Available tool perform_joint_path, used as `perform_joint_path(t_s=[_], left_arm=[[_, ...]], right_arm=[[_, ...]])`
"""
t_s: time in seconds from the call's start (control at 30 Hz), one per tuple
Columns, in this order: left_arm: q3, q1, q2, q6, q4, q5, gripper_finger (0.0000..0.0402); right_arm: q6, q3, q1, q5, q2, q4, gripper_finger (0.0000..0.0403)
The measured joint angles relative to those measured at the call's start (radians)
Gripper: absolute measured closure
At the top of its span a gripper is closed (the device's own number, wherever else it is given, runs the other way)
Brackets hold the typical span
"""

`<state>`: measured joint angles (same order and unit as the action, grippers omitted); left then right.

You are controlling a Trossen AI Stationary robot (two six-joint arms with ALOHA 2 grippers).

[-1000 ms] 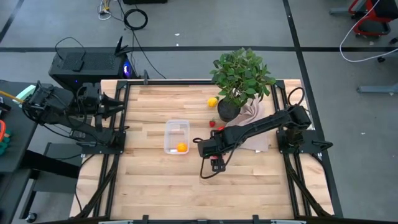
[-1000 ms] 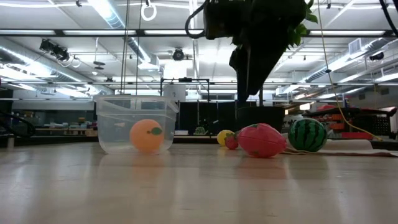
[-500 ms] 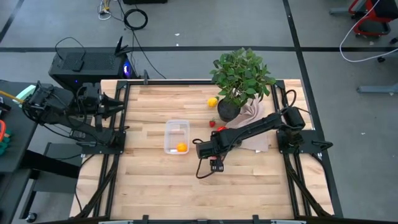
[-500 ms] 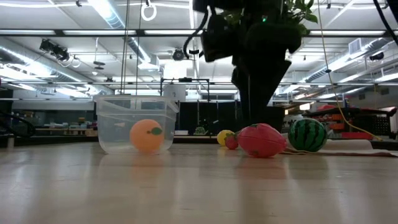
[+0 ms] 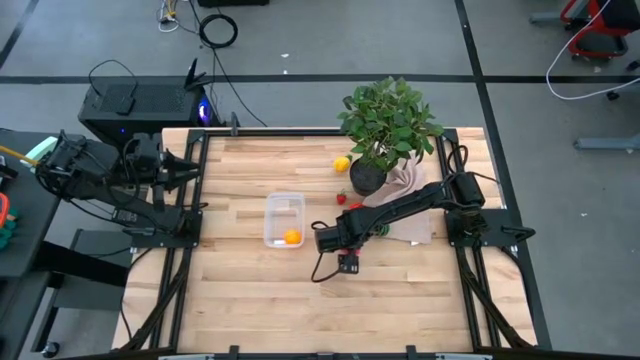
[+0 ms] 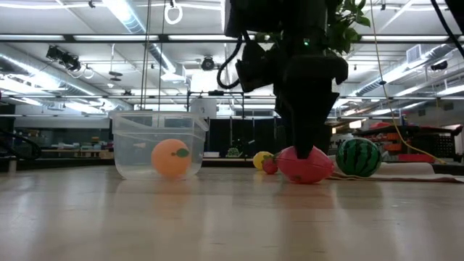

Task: Pick and placing Produce into tupperware
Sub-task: Put the red dragon fruit into the transparent bin

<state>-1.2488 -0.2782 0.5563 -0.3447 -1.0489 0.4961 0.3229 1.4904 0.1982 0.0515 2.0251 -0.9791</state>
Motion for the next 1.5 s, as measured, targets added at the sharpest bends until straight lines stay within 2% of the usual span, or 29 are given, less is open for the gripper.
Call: perform_joint_path(t_s=[0.23,0.63,1.1,1.5], left_arm=[[0.0,0.0,0.0,0.0,-0.004,0.0,0.0301],[0.0,0.0,0.0,0.0,-0.004,0.0,0.0301],[0.0,0.0,0.0,0.0,-0.005,0.0,0.0301],[0.0,0.0,0.0,0.0,-0.005,0.0,0.0301]], right_arm=[[0.044,-0.068,0.0,0.0,0.0,0.03,0.0095],[0.068,-0.072,0.0,0.0,0.0,0.106,0.0117],[0.065,-0.072,0.001,0.0,0.0,0.105,0.0174],[0.05,-0.038,0.001,-0.001,-0.024,0.057,0.0169]])
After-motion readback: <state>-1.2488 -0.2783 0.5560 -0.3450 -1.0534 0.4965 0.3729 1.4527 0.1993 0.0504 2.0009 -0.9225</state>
